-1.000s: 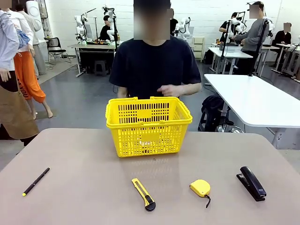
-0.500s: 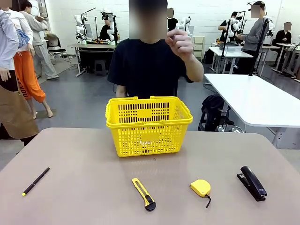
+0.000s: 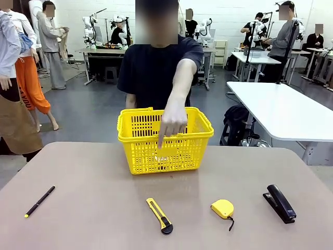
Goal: Place the items the person wants into the basket.
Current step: Pick up the item the person points to and place it in the Market Basket.
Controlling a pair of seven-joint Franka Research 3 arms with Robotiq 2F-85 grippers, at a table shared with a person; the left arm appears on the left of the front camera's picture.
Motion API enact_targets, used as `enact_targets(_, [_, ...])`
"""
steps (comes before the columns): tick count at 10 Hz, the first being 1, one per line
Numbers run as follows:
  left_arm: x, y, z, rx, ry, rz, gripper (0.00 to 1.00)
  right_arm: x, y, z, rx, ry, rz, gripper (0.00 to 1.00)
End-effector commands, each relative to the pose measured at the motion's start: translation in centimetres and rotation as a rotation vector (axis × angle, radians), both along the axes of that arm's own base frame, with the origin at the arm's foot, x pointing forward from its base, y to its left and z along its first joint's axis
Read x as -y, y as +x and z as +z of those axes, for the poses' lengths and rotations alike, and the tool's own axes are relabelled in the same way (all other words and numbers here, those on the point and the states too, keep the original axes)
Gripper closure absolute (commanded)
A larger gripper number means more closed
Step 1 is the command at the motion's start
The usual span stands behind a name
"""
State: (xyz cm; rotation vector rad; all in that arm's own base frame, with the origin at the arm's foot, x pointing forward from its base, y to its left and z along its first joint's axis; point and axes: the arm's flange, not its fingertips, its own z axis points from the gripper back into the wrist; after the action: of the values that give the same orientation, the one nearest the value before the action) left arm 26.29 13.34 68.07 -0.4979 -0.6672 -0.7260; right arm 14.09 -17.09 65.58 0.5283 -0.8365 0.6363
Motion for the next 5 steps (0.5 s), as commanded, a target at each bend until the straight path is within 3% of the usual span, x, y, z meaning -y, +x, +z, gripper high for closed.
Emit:
enact_targets(1, [-0.09,-0.01,0.02,0.003,-0.002,0.003,0.0,-0.04,0.0,-0.06,0.001,0.002,0.005,0.0])
enact_targets(5, [-0.09,-0.01,0.02,0.003,-0.002,0.003,0.0,-0.04,0.0,-0.06,0.001,0.002,0.005,0.0])
